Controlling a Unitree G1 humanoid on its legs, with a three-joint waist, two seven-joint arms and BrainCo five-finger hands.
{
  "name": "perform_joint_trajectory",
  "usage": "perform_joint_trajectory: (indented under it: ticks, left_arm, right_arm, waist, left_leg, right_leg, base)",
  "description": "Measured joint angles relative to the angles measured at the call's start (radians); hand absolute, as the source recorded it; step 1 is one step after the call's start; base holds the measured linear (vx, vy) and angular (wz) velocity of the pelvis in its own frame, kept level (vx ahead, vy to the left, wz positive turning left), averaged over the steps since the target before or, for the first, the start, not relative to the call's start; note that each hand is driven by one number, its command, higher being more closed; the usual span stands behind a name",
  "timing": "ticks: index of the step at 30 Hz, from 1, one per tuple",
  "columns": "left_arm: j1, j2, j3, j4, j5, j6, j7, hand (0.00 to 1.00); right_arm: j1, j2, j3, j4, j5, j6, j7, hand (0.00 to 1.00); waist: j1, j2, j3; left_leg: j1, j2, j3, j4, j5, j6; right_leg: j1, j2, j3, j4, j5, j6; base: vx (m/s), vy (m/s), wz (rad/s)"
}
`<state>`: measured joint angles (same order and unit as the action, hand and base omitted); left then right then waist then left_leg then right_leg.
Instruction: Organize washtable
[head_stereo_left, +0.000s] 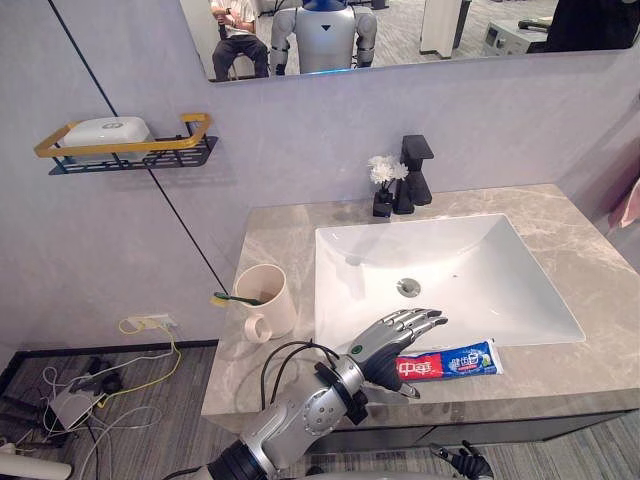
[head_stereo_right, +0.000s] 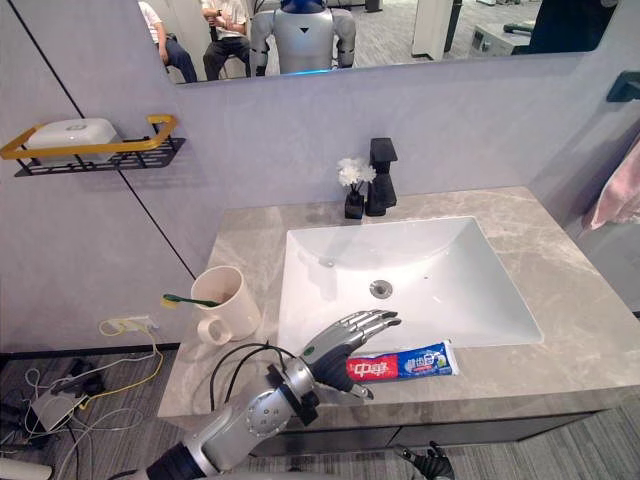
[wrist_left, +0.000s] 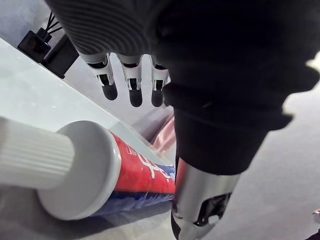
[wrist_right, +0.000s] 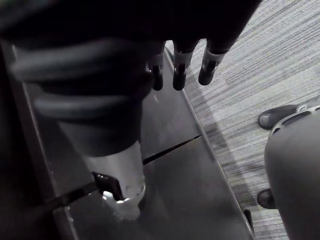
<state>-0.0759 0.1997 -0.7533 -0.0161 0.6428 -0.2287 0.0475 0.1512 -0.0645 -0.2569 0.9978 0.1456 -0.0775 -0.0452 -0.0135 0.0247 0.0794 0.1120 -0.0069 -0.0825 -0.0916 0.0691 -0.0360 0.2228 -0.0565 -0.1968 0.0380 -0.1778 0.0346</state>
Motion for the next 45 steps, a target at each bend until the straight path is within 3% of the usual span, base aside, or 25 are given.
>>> perform_joint_trajectory:
  ticks: [19, 30, 39, 40, 45]
  left_arm:
    - [0.061, 0.009, 0.027, -0.004, 0.047, 0.008, -0.002, 0.0]
    - [0.14, -0.003, 0.154, -0.017, 0.059, 0.027, -0.002, 0.0]
    - [0.149, -0.002, 0.191, -0.026, 0.078, 0.029, -0.003, 0.0]
    - [0.152, -0.001, 0.199, -0.026, 0.079, 0.028, -0.003, 1.0]
    - [0.167, 0.013, 0.204, -0.02, 0.111, 0.027, -0.028, 1.0]
  right_arm:
    - [0.0, -0.002, 0.001, 0.0, -0.001, 0.003, 0.001, 0.0]
    - [0.003, -0.002, 0.001, -0.001, -0.001, 0.015, 0.004, 0.0]
    - [0.004, -0.002, 0.001, -0.003, -0.001, 0.017, 0.006, 0.0]
    - [0.004, -0.002, 0.001, -0.003, -0.001, 0.018, 0.007, 0.0]
    - [0.004, -0.003, -0.001, -0.003, -0.002, 0.019, 0.008, 0.0]
  waist:
    - [-0.001, 0.0, 0.001]
    - [0.0, -0.001, 0.001]
    - [0.002, -0.001, 0.001]
    - [0.002, -0.001, 0.001]
    - [0.003, -0.001, 0.001]
  left_leg:
    - [0.0, 0.001, 0.003, -0.001, -0.001, -0.001]
    - [0.0, 0.005, 0.015, -0.001, -0.004, -0.004]
    - [0.0, 0.007, 0.02, -0.001, -0.005, -0.004]
    - [0.001, 0.007, 0.023, -0.001, -0.005, -0.004]
    - [0.001, 0.007, 0.027, -0.001, -0.006, -0.004]
  right_leg:
    - [0.0, 0.001, 0.006, -0.004, 0.0, 0.0]
    - [-0.001, 0.004, 0.008, -0.005, 0.0, 0.0]
    - [-0.002, 0.004, 0.011, -0.005, 0.0, 0.0]
    - [-0.002, 0.004, 0.013, -0.005, 0.0, 0.0]
    - [-0.003, 0.004, 0.016, -0.005, 0.0, 0.0]
  base:
    - [0.0, 0.0, 0.0]
    - [0.0, 0.0, -0.01]
    - [0.0, 0.0, 0.0]
    - [-0.01, -0.01, -0.04]
    - [0.0, -0.003, -0.01]
